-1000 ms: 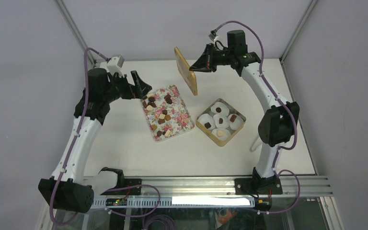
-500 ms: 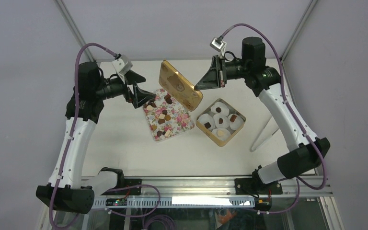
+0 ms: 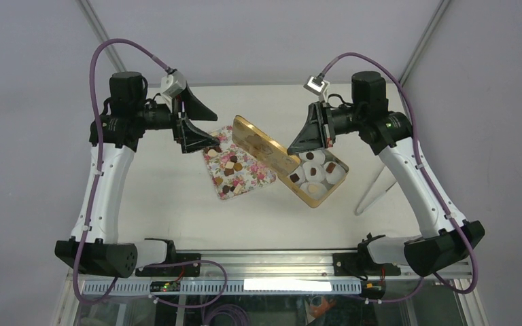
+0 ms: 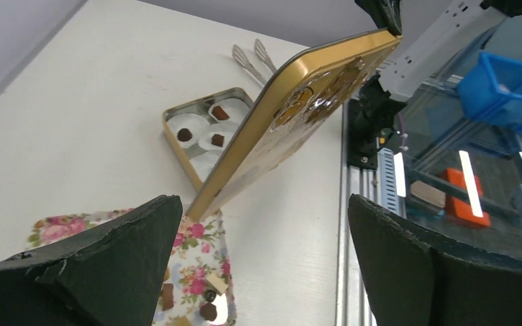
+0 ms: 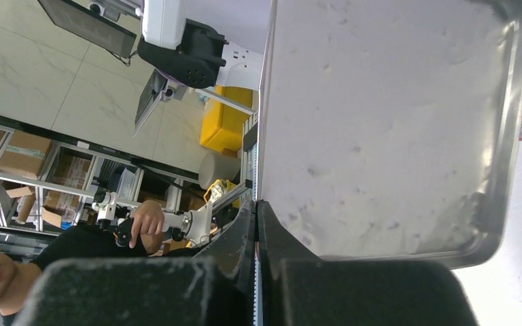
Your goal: Pack the chocolate
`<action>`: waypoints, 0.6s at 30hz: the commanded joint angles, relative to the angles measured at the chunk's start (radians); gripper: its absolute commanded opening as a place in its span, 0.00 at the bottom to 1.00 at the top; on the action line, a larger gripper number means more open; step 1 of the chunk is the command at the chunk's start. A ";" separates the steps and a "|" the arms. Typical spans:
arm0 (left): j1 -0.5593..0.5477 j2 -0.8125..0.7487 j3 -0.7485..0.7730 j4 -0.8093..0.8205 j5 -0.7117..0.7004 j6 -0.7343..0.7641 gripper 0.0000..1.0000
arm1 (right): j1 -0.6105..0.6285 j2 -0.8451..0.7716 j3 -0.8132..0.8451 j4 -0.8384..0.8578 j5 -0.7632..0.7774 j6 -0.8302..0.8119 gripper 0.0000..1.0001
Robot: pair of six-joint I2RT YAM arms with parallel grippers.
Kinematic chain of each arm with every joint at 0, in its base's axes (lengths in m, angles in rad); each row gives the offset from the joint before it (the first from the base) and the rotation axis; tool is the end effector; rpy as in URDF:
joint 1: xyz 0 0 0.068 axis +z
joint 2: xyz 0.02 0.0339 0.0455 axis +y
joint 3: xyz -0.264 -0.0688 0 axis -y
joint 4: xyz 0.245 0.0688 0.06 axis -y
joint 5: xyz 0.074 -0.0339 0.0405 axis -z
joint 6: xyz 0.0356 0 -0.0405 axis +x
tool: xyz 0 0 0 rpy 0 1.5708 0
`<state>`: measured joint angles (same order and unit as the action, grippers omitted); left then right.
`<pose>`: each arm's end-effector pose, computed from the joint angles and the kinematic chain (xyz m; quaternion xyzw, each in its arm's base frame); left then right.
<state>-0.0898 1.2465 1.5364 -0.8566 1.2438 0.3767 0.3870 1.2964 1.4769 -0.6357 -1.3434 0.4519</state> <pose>0.2217 -0.0538 0.4454 0.4374 0.6284 -0.4495 0.4601 0.2206 0.1274 0.4346 -0.3077 0.6745 0.6510 0.1634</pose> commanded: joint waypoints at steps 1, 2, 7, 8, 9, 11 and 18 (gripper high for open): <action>0.010 -0.004 0.036 -0.009 0.146 0.010 0.99 | 0.000 -0.024 0.014 -0.007 -0.057 -0.038 0.00; 0.011 -0.009 0.031 -0.008 0.145 0.017 0.99 | 0.000 -0.024 0.013 -0.007 -0.071 -0.040 0.00; 0.012 0.004 0.029 -0.008 0.236 0.031 0.96 | 0.002 -0.024 0.024 -0.065 -0.161 -0.099 0.00; 0.011 0.004 0.026 -0.009 0.264 0.043 0.96 | 0.003 -0.023 0.031 -0.095 -0.171 -0.130 0.00; 0.012 0.001 0.023 -0.009 0.288 0.054 0.95 | 0.006 -0.023 0.034 -0.113 -0.175 -0.142 0.00; 0.011 -0.007 0.014 -0.005 0.306 0.066 0.95 | 0.009 -0.027 0.031 -0.122 -0.178 -0.143 0.00; 0.007 0.009 0.018 0.013 0.348 0.064 0.95 | 0.027 -0.028 0.030 -0.134 -0.174 -0.143 0.00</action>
<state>-0.0898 1.2648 1.5364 -0.8829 1.4925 0.3897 0.3981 1.2964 1.4765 -0.7666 -1.4681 0.3302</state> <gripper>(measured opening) 0.952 0.007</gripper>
